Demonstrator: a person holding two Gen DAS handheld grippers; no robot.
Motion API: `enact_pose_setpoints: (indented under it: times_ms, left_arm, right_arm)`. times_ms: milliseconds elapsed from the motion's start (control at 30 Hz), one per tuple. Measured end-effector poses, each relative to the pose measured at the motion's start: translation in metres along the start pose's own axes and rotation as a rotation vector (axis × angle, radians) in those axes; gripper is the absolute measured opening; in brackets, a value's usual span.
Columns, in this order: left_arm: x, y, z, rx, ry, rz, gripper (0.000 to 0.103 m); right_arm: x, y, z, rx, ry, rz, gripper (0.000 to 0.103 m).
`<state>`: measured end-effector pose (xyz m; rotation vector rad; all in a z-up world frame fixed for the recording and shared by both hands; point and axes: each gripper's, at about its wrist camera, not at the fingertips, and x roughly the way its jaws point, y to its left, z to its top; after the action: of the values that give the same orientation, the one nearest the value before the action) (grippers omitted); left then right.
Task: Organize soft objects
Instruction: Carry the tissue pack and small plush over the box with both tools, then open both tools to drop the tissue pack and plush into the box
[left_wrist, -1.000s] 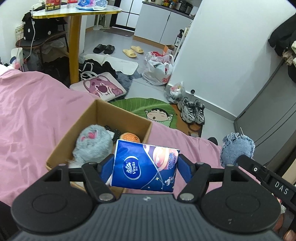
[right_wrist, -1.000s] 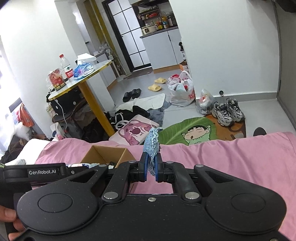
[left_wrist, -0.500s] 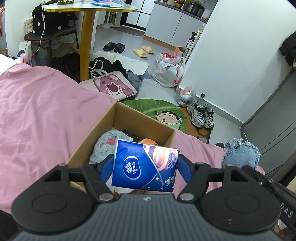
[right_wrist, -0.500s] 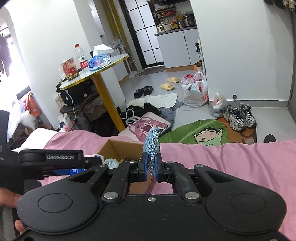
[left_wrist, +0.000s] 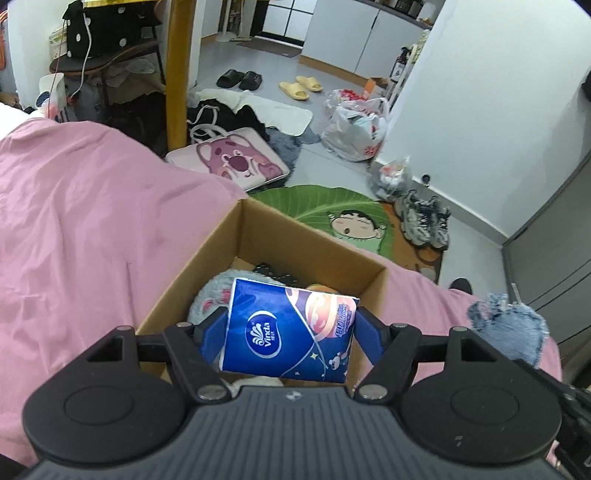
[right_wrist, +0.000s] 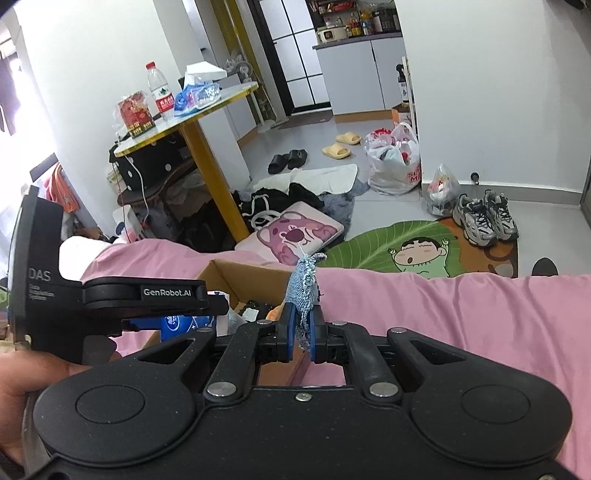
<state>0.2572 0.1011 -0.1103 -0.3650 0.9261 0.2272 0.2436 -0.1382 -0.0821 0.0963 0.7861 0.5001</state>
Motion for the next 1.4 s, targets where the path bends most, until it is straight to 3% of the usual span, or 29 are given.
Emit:
enact_pose_setpoints:
  times_ms: [233, 533, 833, 1167, 1400]
  left_arm:
    - [0.024, 0.010, 0.003, -0.023, 0.067, -0.010, 0.072]
    - [0.025, 0.019, 0.006, -0.082, 0.083, -0.139, 0.073]
    - [0.015, 0.037, 0.011, -0.071, 0.058, -0.129, 0.073]
    - [0.012, 0.075, 0.017, -0.126, 0.070, -0.154, 0.073]
    - [0.012, 0.082, 0.021, -0.120, 0.079, -0.190, 0.073]
  right_arm:
    - [0.013, -0.002, 0.002, 0.013, 0.023, 0.000, 0.008]
    - [0.027, -0.004, 0.003, 0.038, 0.027, 0.024, 0.008]
    - [0.035, 0.017, 0.005, 0.008, 0.015, 0.028, 0.008]
    - [0.044, 0.054, 0.005, -0.049, 0.011, 0.035, 0.008]
    - [0.059, 0.065, 0.005, -0.065, 0.036, 0.013, 0.025]
